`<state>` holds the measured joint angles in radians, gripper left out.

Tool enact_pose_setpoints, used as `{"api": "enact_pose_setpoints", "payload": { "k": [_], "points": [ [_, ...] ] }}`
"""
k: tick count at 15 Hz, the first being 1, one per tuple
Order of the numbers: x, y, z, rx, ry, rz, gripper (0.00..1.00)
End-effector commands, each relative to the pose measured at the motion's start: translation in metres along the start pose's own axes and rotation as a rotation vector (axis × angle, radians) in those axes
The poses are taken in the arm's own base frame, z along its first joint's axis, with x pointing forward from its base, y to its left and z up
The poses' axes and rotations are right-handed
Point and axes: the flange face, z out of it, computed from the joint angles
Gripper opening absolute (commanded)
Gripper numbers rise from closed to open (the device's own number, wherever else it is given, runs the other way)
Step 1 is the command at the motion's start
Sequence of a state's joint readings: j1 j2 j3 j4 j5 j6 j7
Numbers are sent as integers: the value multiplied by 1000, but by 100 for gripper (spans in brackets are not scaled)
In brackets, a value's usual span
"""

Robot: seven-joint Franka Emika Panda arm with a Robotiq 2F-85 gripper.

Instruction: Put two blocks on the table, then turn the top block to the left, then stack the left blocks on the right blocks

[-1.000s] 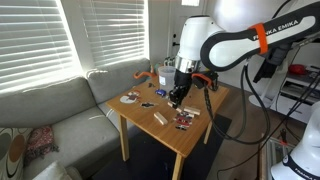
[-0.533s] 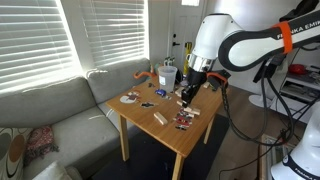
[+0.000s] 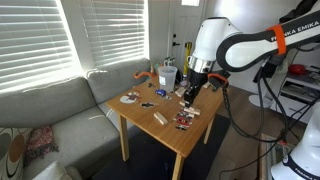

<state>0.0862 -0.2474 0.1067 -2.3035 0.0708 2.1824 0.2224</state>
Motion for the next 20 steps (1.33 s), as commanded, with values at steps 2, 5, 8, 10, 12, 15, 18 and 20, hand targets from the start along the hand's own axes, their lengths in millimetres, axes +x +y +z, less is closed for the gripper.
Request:
{"api": "enact_pose_setpoints", "payload": {
  "k": [2, 5, 8, 10, 12, 15, 18, 20],
  "points": [
    [-7, 27, -5, -23, -8, -52, 7],
    [-9, 40, 0, -39, -20, -112, 7],
    [-9, 52, 7, -43, -10, -166, 7],
    [-10, 60, 9, -41, 2, -185, 7],
    [-9, 66, 11, -35, 8, -200, 7],
    [-4, 72, 15, -20, 12, -213, 7],
    [-4, 75, 18, -5, 13, -248, 7],
    [-3, 76, 20, 5, 11, -267, 7]
  ]
}}
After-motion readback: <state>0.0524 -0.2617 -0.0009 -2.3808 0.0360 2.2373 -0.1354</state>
